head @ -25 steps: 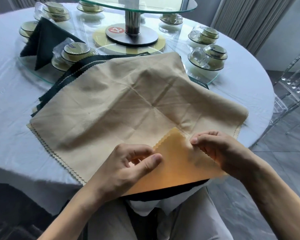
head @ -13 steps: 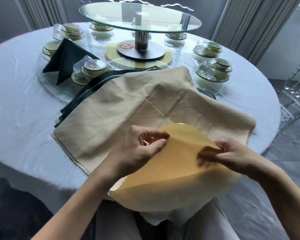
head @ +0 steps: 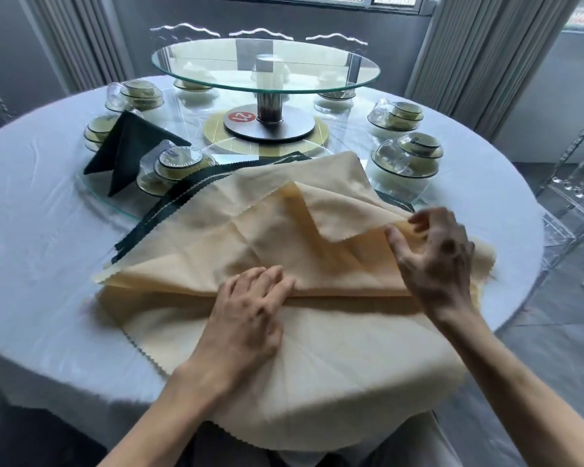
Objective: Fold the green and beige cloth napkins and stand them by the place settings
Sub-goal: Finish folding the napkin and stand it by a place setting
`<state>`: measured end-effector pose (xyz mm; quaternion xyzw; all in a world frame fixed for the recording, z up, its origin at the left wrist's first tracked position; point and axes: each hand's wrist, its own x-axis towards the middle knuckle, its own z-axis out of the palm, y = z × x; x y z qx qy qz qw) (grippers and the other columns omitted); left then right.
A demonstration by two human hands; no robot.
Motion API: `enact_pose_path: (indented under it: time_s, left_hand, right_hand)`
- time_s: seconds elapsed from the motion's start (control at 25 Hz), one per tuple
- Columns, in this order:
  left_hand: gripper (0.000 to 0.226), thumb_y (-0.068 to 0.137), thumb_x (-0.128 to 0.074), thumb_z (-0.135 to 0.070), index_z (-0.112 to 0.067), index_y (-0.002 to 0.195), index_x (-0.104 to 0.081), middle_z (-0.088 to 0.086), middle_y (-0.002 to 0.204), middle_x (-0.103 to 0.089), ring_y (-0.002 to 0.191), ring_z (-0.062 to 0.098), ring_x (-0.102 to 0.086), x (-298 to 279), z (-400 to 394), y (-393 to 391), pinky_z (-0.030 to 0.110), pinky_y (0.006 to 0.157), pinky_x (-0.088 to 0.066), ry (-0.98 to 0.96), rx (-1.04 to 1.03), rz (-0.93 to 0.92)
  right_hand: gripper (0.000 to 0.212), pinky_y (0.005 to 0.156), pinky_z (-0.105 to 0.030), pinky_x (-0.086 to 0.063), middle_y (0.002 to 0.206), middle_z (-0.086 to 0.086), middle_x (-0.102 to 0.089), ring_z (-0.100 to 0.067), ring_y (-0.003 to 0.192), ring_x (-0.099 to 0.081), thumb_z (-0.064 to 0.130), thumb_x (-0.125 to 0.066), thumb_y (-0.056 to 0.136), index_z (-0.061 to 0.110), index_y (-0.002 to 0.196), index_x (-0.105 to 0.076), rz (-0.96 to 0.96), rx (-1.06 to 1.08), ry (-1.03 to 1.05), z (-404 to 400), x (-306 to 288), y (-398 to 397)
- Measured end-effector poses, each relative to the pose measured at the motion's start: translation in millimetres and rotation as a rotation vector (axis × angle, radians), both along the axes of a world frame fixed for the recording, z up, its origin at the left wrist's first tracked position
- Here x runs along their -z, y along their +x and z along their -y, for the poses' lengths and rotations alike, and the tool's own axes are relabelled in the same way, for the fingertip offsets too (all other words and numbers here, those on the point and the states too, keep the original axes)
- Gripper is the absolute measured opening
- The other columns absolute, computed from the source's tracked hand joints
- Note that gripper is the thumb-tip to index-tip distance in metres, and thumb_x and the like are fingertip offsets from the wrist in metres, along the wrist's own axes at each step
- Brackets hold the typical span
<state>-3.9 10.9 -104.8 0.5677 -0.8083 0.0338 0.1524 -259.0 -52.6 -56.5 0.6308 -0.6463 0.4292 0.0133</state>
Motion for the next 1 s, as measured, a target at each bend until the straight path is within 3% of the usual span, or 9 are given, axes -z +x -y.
enact_pose_path:
  time_s: [0.08,0.2,0.28,0.36,0.56,0.68,0.76,0.88,1.0]
  left_hand:
    - [0.056,0.069,-0.061,-0.017,-0.024,0.124,-0.062,0.003,0.129,-0.063,0.119,0.027,-0.058,1,9,-5,0.048,0.098,-0.046,-0.031,-0.006,0.019]
    - [0.049,0.074,-0.066,-0.012,-0.024,0.121,-0.063,0.002,0.129,-0.061,0.121,0.028,-0.056,1,20,-9,0.051,0.103,-0.042,-0.080,-0.010,0.045]
    - [0.052,0.069,-0.064,-0.004,-0.021,0.119,-0.065,0.005,0.130,-0.061,0.120,0.032,-0.056,1,28,-8,0.051,0.103,-0.043,-0.103,-0.039,0.055]
    - [0.054,0.066,-0.061,0.003,-0.018,0.116,-0.067,0.007,0.128,-0.063,0.118,0.034,-0.058,2,33,-10,0.050,0.101,-0.045,-0.120,-0.059,0.092]
    - [0.035,0.077,-0.050,0.000,-0.011,0.103,-0.071,0.007,0.117,-0.069,0.116,0.031,-0.061,-10,17,-11,0.039,0.100,-0.041,-0.096,-0.061,0.080]
    - [0.035,0.075,-0.048,-0.006,-0.011,0.098,-0.073,0.006,0.111,-0.072,0.107,0.024,-0.065,-25,-22,-6,0.030,0.098,-0.037,-0.082,0.053,-0.012]
    - [0.035,0.074,-0.045,-0.019,-0.017,0.094,-0.073,0.000,0.110,-0.073,0.104,0.019,-0.067,-25,-47,-2,0.028,0.093,-0.046,0.004,0.145,-0.010]
    - [0.028,0.085,-0.047,-0.042,-0.027,0.093,-0.068,-0.012,0.116,-0.069,0.108,0.012,-0.064,-8,-57,5,0.027,0.087,-0.050,0.099,0.211,0.014]
    - [0.050,0.100,-0.029,-0.062,-0.032,0.117,-0.064,-0.009,0.131,-0.063,0.122,0.014,-0.058,8,-54,9,0.027,0.097,-0.035,0.096,0.200,0.051]
  right_hand:
    - [0.019,0.073,-0.037,-0.049,0.084,0.007,-0.063,-0.016,0.079,-0.061,0.037,-0.068,0.085,0.026,0.091,-0.054,0.059,-0.151,0.042,-18,13,-10]
    - [0.033,0.087,-0.036,-0.043,0.113,0.014,-0.063,-0.011,0.106,-0.056,0.038,-0.057,0.078,0.028,0.110,-0.060,-0.217,-0.451,0.144,-38,37,-23]
    - [0.054,0.096,-0.040,-0.038,0.133,0.007,-0.056,-0.019,0.126,-0.047,0.035,-0.048,0.071,0.028,0.123,-0.058,-0.457,-0.417,0.194,-34,51,-36]
    - [0.060,0.098,-0.045,-0.040,0.137,-0.003,-0.056,-0.027,0.130,-0.046,0.033,-0.040,0.069,0.024,0.125,-0.061,-0.543,-0.229,0.234,-22,56,-47]
    - [0.051,0.096,-0.035,-0.036,0.116,-0.003,-0.071,-0.027,0.119,-0.057,0.024,-0.033,0.069,0.017,0.098,-0.074,-0.363,-0.133,0.158,-17,39,-56]
    - [0.036,0.086,-0.033,-0.038,0.094,-0.002,-0.075,-0.025,0.098,-0.066,0.016,-0.038,0.067,0.015,0.078,-0.072,-0.336,-0.183,0.084,-52,25,-61]
    - [0.028,0.079,-0.033,-0.042,0.082,0.005,-0.074,-0.022,0.084,-0.067,0.017,-0.040,0.066,0.018,0.069,-0.068,-0.347,-0.278,0.125,-72,27,-71]
    - [0.033,0.092,-0.034,-0.045,0.107,0.023,-0.070,-0.002,0.108,-0.062,0.024,-0.042,0.071,0.030,0.081,-0.073,-0.196,-0.559,0.363,-82,35,-84]
    - [0.045,0.106,-0.021,-0.032,0.132,0.025,-0.057,-0.002,0.133,-0.044,0.017,-0.045,0.076,0.040,0.104,-0.072,0.020,-0.717,0.519,-75,36,-83]
